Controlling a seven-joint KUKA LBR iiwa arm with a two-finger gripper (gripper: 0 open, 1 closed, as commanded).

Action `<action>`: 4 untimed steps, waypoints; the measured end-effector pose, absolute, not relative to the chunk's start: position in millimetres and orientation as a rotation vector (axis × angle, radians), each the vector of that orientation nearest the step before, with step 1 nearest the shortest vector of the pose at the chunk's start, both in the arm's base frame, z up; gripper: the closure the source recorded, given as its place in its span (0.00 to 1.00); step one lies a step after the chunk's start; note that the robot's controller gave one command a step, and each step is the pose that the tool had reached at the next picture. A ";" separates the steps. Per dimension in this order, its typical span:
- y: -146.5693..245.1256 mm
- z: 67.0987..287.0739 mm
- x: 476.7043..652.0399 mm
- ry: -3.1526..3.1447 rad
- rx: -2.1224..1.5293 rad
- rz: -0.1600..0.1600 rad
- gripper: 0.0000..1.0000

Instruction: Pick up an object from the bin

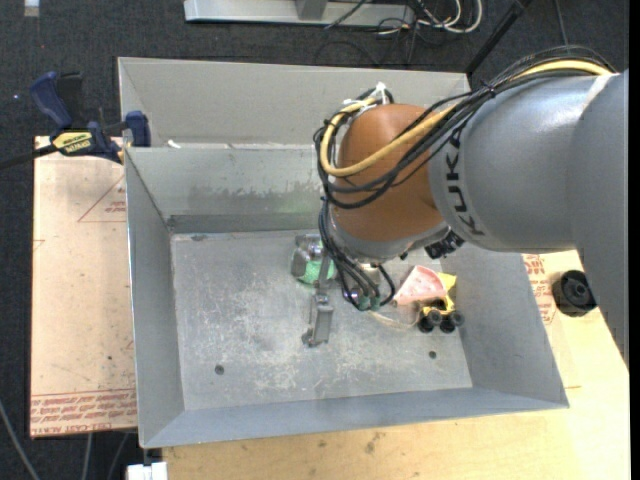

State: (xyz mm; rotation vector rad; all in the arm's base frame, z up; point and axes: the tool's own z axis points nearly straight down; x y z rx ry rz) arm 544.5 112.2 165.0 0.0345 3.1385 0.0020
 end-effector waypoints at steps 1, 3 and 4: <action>97.1 142.7 594.4 3.136 0.053 0.003 0.00; 41.6 149.0 607.0 3.140 -0.054 -0.002 0.00; 37.3 104.8 630.2 3.125 -0.219 0.002 0.00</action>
Offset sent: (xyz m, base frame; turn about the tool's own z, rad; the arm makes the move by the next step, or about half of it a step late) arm 0.0205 -0.0832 -0.0075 -0.0847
